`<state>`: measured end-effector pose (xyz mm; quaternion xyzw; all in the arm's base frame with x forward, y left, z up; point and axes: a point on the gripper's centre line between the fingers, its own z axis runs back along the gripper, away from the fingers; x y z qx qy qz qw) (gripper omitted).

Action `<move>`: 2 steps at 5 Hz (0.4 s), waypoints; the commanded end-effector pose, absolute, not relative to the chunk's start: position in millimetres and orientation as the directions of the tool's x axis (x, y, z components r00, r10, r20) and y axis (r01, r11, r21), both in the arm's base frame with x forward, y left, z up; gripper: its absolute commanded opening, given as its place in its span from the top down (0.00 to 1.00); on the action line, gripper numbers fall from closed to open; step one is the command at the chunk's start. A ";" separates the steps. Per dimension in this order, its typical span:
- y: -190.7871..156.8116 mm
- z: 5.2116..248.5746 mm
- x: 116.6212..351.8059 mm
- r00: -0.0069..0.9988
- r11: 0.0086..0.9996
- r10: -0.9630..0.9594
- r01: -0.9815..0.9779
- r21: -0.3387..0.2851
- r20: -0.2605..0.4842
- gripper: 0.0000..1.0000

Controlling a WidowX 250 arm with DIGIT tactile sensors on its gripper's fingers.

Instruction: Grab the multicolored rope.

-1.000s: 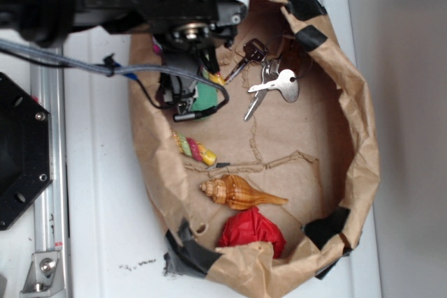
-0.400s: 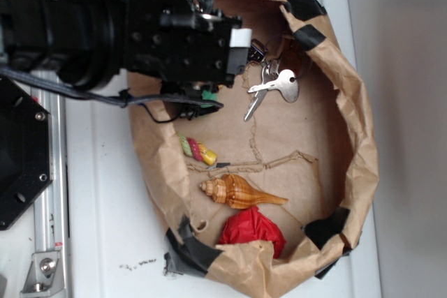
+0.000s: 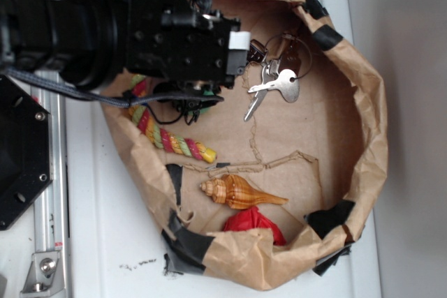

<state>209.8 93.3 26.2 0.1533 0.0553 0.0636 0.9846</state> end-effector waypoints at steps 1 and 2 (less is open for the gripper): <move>96.6 24.2 202.4 0.993 0.953 0.085 -0.059 0.299 -0.078 1.00; 94.2 20.2 206.4 0.994 0.969 0.007 0.020 0.248 -0.105 1.00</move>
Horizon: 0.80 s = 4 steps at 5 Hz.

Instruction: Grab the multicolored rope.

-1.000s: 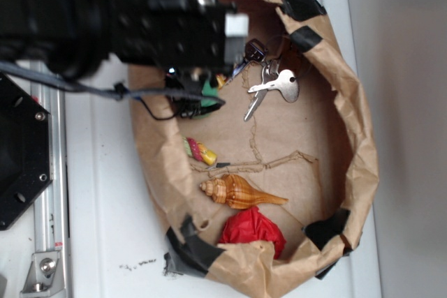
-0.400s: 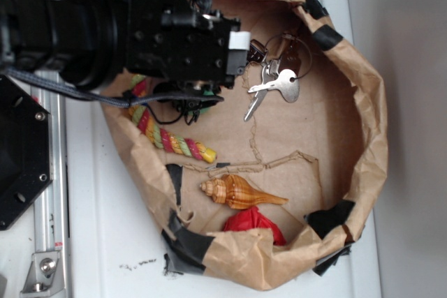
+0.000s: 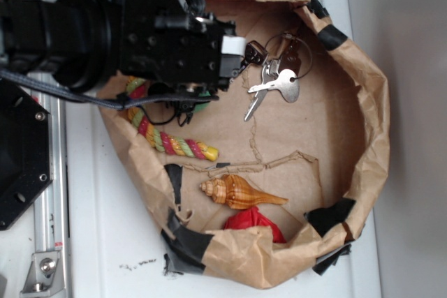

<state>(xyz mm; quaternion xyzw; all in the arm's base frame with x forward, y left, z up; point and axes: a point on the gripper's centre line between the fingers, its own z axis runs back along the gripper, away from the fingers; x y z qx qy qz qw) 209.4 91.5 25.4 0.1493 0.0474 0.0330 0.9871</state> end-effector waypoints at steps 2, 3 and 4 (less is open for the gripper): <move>88.6 15.3 221.6 0.980 0.952 -0.157 0.183 0.245 -0.122 1.00; 64.5 64.2 233.1 0.997 0.971 -0.060 0.046 0.234 0.053 1.00; 42.2 116.4 248.8 0.980 0.988 0.002 -0.033 0.152 0.199 1.00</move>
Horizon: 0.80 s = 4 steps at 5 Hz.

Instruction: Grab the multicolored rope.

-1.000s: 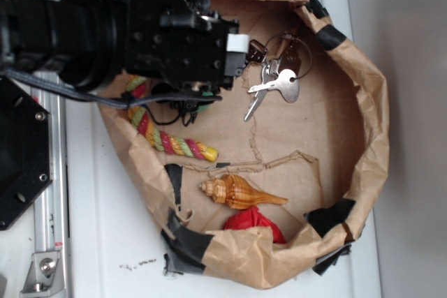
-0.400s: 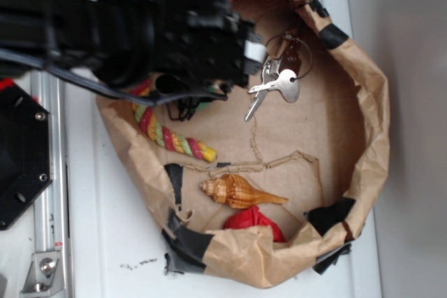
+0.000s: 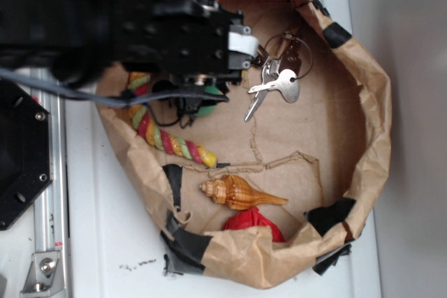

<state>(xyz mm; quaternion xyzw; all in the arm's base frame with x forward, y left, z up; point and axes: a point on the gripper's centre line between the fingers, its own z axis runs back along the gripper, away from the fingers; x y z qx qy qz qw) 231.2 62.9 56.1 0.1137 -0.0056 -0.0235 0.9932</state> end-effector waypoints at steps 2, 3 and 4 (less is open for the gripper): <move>23.6 197.0 262.8 0.979 0.992 0.003 -0.028 0.124 0.203 1.00; 23.7 188.1 264.5 0.981 0.994 -0.007 -0.015 0.113 0.195 1.00; 21.9 178.4 264.4 0.981 0.993 -0.001 -0.022 0.112 0.195 1.00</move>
